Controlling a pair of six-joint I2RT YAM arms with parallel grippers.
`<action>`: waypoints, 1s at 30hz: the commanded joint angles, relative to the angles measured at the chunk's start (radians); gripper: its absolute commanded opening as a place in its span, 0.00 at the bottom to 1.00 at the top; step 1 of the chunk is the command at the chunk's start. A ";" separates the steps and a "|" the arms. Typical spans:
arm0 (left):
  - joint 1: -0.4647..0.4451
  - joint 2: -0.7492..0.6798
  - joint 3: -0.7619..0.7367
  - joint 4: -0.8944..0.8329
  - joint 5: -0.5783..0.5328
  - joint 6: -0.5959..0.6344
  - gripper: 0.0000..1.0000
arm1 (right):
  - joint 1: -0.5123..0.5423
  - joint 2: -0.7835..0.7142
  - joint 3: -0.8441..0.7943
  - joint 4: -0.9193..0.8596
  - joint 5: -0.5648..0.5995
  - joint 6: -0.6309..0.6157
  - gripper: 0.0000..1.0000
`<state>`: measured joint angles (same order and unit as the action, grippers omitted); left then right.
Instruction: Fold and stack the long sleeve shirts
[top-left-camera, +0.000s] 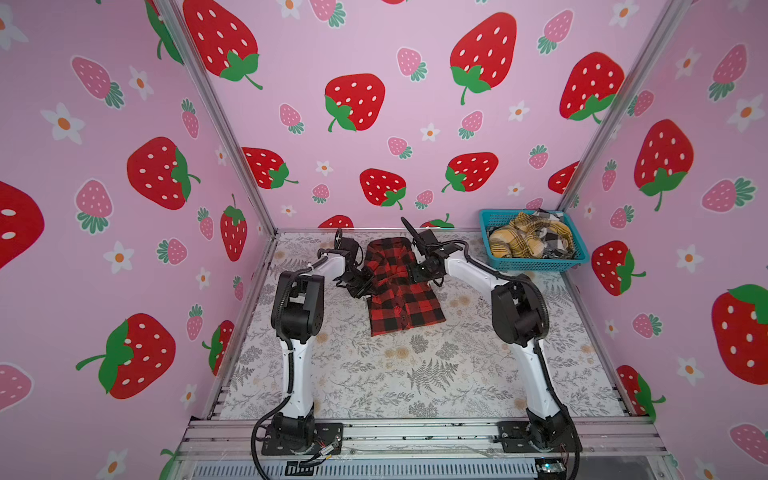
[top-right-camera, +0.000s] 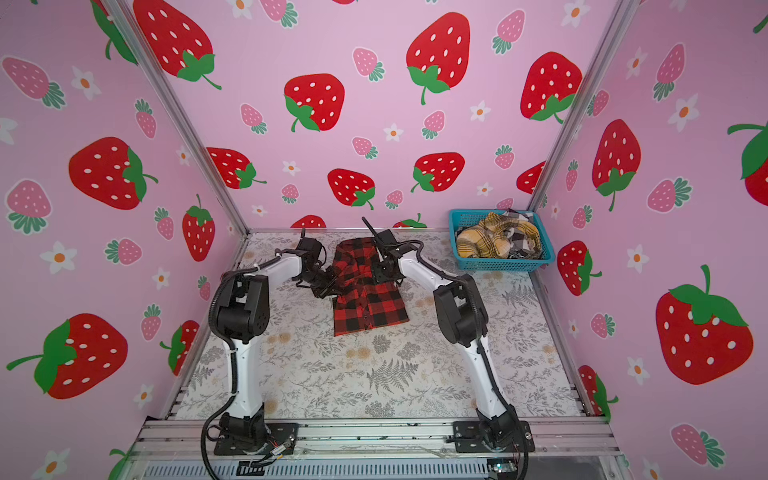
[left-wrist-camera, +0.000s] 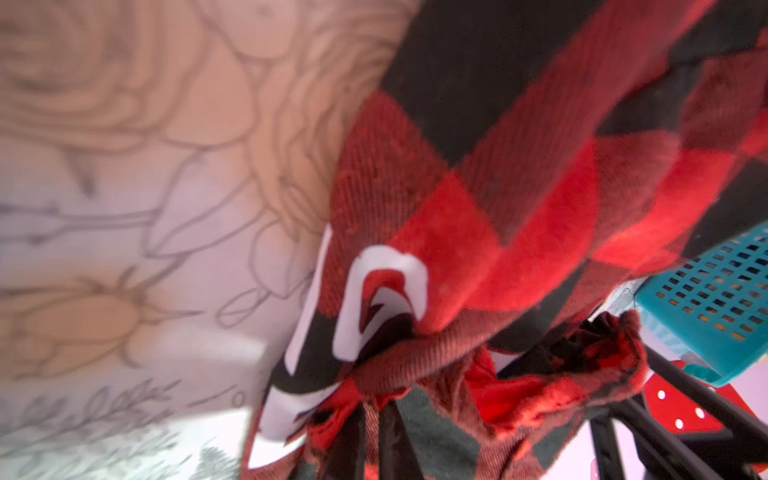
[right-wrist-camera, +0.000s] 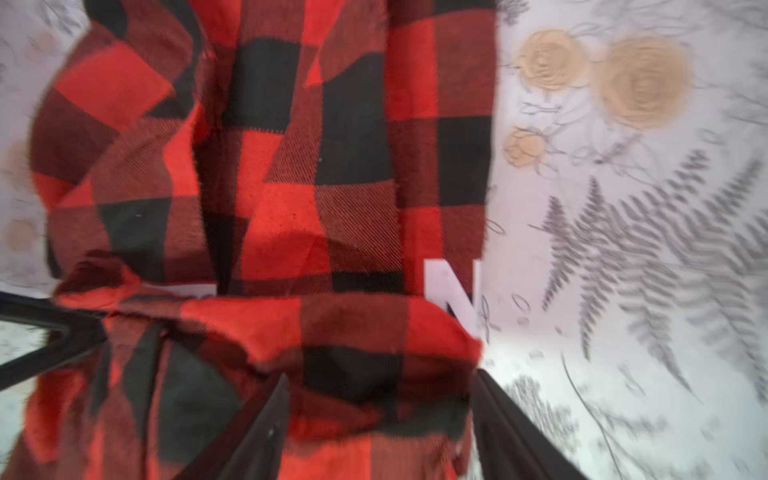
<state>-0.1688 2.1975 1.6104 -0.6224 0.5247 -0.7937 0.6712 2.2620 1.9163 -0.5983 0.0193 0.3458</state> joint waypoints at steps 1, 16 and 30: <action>-0.001 -0.080 -0.052 -0.032 -0.047 0.001 0.25 | 0.024 -0.176 -0.126 -0.014 0.043 0.002 0.73; -0.226 -0.324 -0.242 -0.013 -0.021 0.010 0.09 | 0.088 -0.262 -0.412 0.130 -0.053 0.024 0.59; -0.219 -0.455 -0.819 0.074 -0.062 -0.016 0.00 | 0.189 -0.381 -0.737 0.150 -0.076 0.128 0.57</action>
<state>-0.3782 1.7527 0.9276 -0.4786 0.5396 -0.7898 0.8330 1.9102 1.2358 -0.3897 -0.0261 0.4320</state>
